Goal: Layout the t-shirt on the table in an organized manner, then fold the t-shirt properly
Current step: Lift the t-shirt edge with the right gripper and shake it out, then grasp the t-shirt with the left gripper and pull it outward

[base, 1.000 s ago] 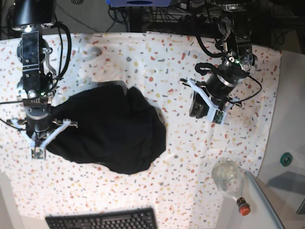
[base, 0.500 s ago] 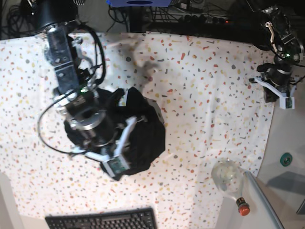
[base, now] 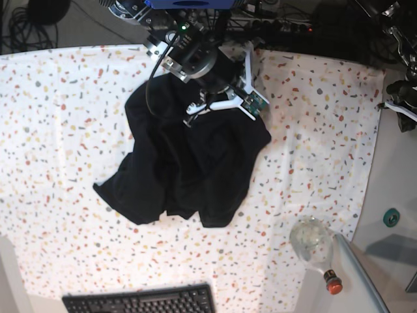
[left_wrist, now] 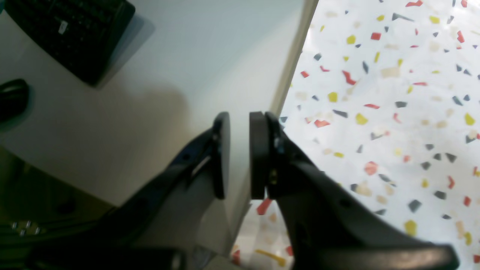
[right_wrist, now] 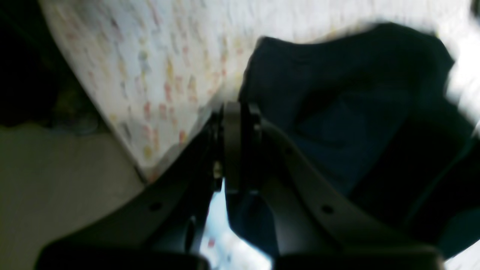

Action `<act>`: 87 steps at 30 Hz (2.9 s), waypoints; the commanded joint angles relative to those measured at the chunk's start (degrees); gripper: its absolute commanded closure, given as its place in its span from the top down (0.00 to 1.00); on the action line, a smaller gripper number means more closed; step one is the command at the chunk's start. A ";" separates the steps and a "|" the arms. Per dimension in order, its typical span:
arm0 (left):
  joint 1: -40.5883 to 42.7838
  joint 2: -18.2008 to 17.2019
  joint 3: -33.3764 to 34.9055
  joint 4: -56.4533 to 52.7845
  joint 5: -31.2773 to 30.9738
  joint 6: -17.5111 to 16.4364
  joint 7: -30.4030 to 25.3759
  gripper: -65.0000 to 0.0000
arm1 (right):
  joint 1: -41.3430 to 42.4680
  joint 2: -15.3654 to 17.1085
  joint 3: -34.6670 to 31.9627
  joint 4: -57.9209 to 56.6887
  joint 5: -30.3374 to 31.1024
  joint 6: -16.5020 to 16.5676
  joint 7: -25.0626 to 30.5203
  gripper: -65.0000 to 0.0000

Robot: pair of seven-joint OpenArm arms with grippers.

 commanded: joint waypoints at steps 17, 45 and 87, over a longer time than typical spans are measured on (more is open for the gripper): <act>-1.97 3.73 15.59 3.52 -3.40 0.77 -1.33 0.14 | -11.54 -0.37 21.70 0.01 0.42 0.23 1.43 0.42; -9.62 12.87 50.66 -15.55 24.82 13.60 -10.65 0.00 | 18.18 -1.87 44.21 -41.13 0.42 0.23 10.92 0.00; 0.14 -6.38 9.26 -1.14 -16.50 5.87 2.97 0.00 | 5.61 -6.35 67.51 -30.23 35.32 0.23 4.95 0.57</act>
